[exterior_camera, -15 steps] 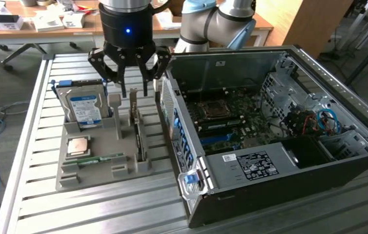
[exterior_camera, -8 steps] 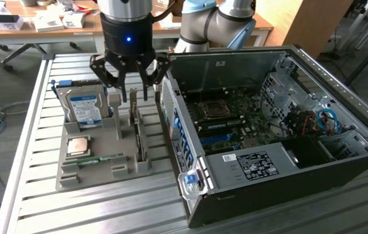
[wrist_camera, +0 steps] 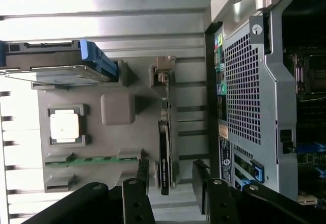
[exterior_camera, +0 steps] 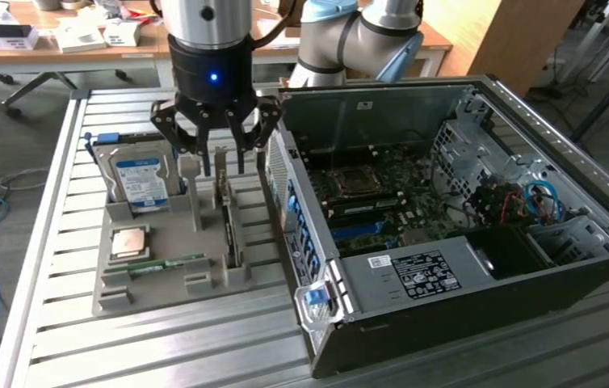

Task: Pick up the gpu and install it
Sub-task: 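Pick up the gpu and move the gpu toward the slot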

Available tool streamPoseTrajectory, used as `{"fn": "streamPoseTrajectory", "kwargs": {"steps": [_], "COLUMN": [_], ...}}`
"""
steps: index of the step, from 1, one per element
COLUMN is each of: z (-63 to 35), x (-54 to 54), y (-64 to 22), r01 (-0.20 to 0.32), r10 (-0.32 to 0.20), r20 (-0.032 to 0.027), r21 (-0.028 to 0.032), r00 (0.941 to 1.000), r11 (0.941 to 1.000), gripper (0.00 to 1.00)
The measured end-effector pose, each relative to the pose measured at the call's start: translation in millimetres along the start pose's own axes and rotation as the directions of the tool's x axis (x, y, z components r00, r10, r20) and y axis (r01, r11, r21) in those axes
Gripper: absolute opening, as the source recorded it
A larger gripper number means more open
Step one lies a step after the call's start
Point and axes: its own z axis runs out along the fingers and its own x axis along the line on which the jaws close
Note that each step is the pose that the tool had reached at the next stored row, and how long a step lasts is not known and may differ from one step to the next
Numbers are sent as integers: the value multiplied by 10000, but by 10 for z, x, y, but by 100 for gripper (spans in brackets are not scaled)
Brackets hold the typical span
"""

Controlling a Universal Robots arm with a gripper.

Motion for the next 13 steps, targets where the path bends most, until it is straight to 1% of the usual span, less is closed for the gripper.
{"fn": "streamPoseTrajectory", "kwargs": {"steps": [13], "z": [88], "x": [2], "y": [-4], "r01": [0], "r10": [0], "r20": [1], "r21": [-1], "r00": [10000], "r11": [10000], "gripper": [47]}}
